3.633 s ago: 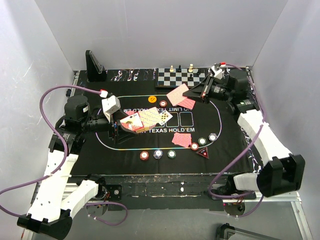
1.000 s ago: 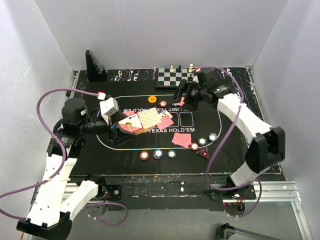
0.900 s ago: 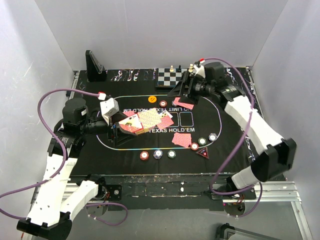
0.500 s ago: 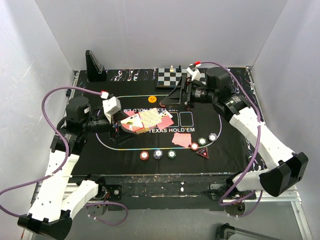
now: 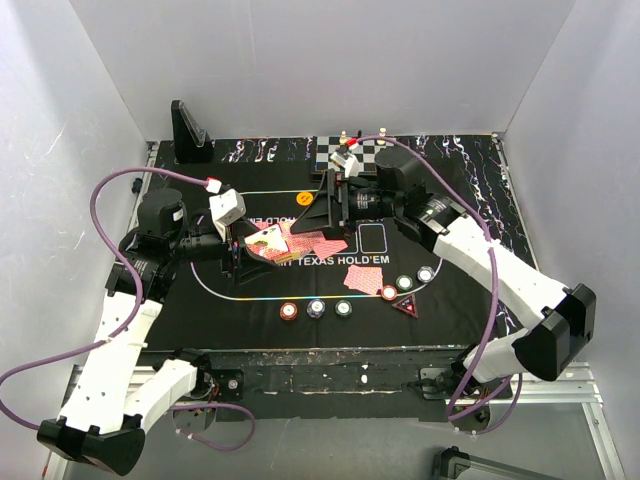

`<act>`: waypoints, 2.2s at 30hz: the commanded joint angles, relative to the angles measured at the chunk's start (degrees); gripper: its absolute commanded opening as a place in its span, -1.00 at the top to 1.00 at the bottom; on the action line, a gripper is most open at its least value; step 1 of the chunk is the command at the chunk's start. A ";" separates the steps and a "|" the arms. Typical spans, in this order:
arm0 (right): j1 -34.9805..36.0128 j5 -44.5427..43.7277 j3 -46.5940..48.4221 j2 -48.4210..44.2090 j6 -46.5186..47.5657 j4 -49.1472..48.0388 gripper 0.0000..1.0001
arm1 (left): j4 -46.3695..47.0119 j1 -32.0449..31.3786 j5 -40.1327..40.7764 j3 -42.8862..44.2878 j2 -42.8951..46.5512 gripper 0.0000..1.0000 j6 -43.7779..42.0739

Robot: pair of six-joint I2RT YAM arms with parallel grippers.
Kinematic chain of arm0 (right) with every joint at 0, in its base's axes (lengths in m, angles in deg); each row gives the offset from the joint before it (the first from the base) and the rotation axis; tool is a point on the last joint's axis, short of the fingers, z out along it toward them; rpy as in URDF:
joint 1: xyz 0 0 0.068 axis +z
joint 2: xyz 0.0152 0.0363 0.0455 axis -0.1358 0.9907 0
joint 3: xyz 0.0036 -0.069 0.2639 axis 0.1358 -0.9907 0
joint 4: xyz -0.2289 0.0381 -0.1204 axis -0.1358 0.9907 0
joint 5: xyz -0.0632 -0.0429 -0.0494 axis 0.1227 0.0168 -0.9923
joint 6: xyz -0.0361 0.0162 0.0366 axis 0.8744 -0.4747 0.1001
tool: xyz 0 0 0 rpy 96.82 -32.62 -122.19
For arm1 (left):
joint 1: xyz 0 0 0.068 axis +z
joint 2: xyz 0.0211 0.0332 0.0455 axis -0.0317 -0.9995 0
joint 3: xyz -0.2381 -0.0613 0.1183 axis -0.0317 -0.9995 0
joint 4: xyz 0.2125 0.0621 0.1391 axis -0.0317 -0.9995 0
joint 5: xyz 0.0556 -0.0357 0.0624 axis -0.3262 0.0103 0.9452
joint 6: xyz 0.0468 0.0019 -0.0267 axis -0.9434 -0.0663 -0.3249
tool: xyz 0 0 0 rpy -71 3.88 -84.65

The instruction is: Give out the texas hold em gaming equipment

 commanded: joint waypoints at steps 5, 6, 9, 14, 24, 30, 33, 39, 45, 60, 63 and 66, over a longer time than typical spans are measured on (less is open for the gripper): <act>1.42 1.12 -2.28 1.07 -3.45 -5.94 -0.82 | 2.52 0.13 -1.80 1.36 0.40 1.00 -0.06; 1.33 1.04 -2.28 1.16 -3.53 -5.86 -0.72 | 2.52 0.22 -1.80 1.36 0.40 1.00 0.11; 1.42 1.39 -2.02 1.25 -3.89 -5.42 -0.38 | 2.52 0.22 -1.80 1.54 0.66 1.00 0.20; 1.33 0.42 -1.58 1.07 -3.27 -3.75 -0.04 | 2.52 0.13 -1.80 1.98 0.75 1.00 0.38; -1.04 -0.46 -2.19 -1.56 -2.22 -0.76 0.06 | 2.61 0.22 -2.24 2.33 0.84 1.00 0.64; -2.62 -0.81 -3.07 -3.41 -1.60 0.47 0.13 | 3.40 0.22 -2.59 2.24 0.84 1.00 1.61; -3.41 -0.90 -3.24 -4.11 -1.51 0.91 0.24 | 3.49 0.22 -2.59 2.24 0.84 1.00 1.78; -5.17 -0.90 -4.12 -5.61 -1.07 1.79 0.59 | 3.49 0.22 -2.41 1.80 1.10 1.00 1.78; -7.45 -0.72 -5.35 -7.45 -1.07 1.88 0.84 | 3.57 0.22 -2.50 1.36 0.93 1.00 1.26; -17.04 1.57 -10.98 -5.97 -1.60 -2.43 0.97 | 5.42 0.22 -3.20 -1.36 1.98 1.00 2.31; -17.04 0.78 -11.86 -0.53 0.24 -3.66 0.97 | 5.68 0.13 -3.55 -1.98 2.42 1.00 2.66; -16.78 -0.98 -11.51 6.85 1.91 -4.54 0.97 | 5.77 0.22 -3.64 -2.50 2.95 1.00 2.92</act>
